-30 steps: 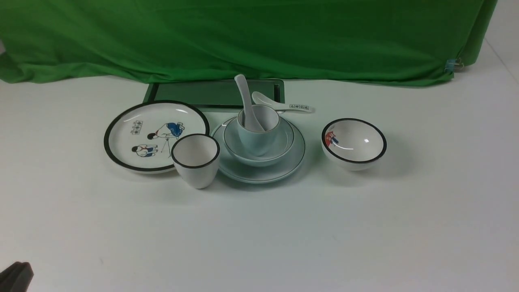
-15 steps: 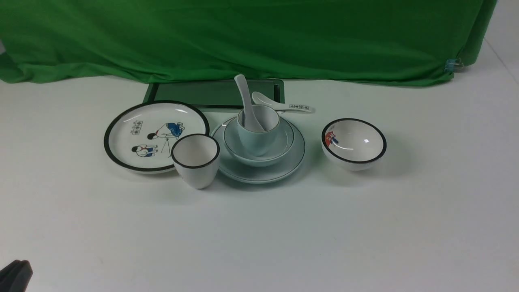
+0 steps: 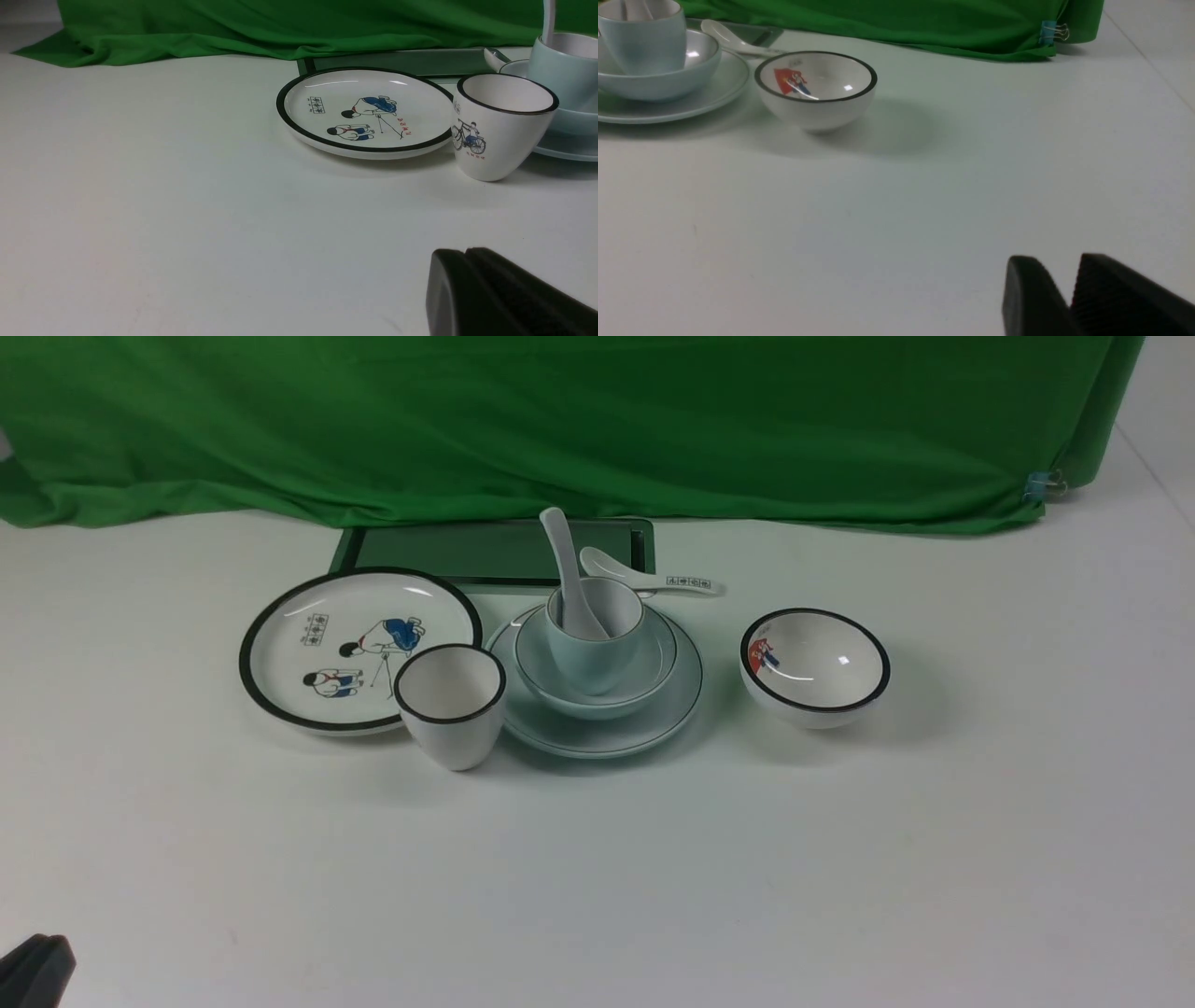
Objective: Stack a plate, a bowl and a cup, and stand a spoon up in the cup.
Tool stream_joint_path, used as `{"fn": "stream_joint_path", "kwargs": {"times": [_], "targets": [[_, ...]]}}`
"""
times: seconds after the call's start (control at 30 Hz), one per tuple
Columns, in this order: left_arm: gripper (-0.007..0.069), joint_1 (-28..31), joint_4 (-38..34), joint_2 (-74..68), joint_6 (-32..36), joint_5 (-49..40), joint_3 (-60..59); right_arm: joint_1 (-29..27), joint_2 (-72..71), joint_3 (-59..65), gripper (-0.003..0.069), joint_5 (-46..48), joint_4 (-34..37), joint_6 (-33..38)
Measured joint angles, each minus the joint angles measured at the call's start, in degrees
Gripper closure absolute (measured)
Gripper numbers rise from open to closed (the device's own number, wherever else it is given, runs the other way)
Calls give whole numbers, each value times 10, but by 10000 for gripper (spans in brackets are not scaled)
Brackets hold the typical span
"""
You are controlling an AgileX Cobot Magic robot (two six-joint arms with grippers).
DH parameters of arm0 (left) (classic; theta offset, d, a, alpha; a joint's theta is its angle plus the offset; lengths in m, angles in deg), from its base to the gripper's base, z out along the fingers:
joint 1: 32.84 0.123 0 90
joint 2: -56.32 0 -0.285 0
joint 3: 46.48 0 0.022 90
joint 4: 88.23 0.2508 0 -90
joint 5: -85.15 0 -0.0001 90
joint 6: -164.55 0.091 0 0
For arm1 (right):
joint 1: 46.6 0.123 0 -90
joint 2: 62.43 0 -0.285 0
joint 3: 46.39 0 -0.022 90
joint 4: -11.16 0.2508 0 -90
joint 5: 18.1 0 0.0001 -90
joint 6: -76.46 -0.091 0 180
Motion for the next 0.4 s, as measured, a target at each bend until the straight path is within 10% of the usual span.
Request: {"fn": "stream_joint_path", "kwargs": {"times": [0.4], "targets": [[655,0,0,0,0,0,0,0,0,0,437,0,0,-1]]}}
